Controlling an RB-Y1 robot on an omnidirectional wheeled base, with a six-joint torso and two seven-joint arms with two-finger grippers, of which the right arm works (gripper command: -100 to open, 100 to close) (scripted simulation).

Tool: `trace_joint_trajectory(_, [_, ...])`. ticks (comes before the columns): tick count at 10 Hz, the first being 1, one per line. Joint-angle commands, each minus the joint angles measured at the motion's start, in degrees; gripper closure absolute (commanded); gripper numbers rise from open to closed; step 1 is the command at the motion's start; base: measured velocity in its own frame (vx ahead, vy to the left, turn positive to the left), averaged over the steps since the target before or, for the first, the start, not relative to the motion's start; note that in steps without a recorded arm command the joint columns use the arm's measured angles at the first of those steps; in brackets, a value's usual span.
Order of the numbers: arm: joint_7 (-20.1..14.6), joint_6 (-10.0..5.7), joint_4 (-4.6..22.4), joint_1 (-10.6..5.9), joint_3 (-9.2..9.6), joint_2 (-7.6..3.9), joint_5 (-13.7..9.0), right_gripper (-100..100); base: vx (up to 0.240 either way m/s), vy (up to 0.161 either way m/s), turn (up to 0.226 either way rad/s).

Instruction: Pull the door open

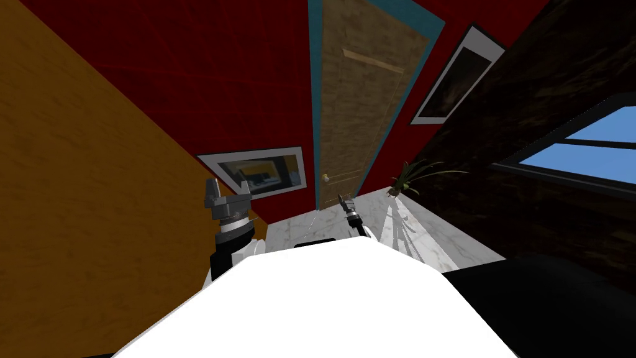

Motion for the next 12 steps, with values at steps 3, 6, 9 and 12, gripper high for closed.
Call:
trace_joint_trajectory(3, [3.56,-0.75,4.22,-1.45,-0.32,-0.15,1.00,-100,0.097,0.003,0.052])
trace_joint_trajectory(6, [6.16,-1.45,7.52,-2.52,-0.57,-0.26,1.73,-100,0.104,0.001,0.052])
trace_joint_trajectory(9, [10.19,-2.52,12.62,-4.17,-0.96,-0.43,2.88,-100,0.143,-0.009,0.074])
trace_joint_trajectory(12, [13.63,-3.44,16.97,-5.58,-1.29,-0.56,3.85,-100,0.142,-0.027,0.067])
